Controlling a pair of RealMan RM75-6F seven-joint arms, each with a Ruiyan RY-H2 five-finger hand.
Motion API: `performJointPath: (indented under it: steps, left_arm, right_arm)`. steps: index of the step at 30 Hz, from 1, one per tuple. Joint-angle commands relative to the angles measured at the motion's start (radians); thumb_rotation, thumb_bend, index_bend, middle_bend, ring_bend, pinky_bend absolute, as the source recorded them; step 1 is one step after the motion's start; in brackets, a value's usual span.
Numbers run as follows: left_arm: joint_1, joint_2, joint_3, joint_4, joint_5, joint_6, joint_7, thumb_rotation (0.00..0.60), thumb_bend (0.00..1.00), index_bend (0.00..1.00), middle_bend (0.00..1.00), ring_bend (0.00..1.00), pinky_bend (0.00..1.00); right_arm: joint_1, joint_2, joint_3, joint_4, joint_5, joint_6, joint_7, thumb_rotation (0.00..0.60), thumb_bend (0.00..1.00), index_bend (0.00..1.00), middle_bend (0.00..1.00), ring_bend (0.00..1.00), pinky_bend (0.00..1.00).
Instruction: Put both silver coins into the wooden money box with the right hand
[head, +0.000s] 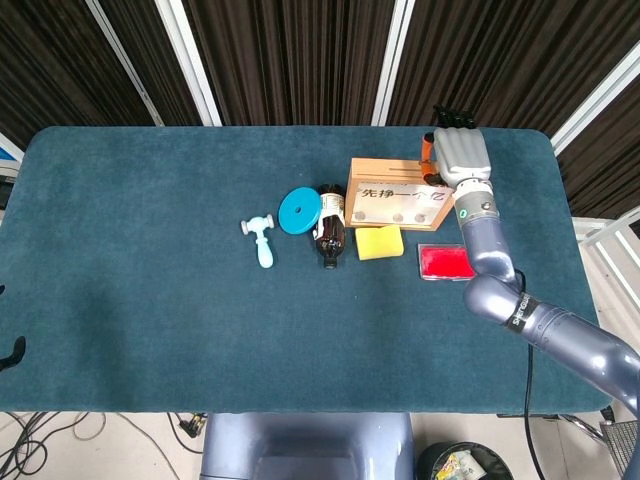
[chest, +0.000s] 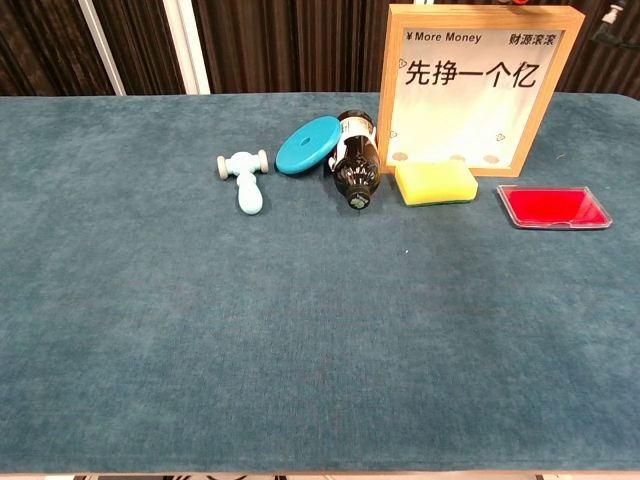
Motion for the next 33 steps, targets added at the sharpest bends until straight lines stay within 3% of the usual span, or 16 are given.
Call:
performJointPath:
  steps: [1, 33]
  left_arm:
    - [0.000, 0.001, 0.000, 0.000, 0.000, -0.001, -0.001, 0.600, 0.40, 0.05, 0.00, 0.00, 0.00]
    - [-0.002, 0.004, 0.003, 0.002, 0.001, -0.003, -0.010, 0.600, 0.40, 0.05, 0.00, 0.00, 0.00]
  right_arm:
    - [0.004, 0.000, -0.003, -0.005, 0.000, 0.004, 0.007, 0.600, 0.52, 0.72, 0.01, 0.00, 0.00]
    - [0.033, -0.004, -0.055, 0.005, 0.032, -0.002, 0.043, 0.600, 0.52, 0.72, 0.01, 0.00, 0.00]
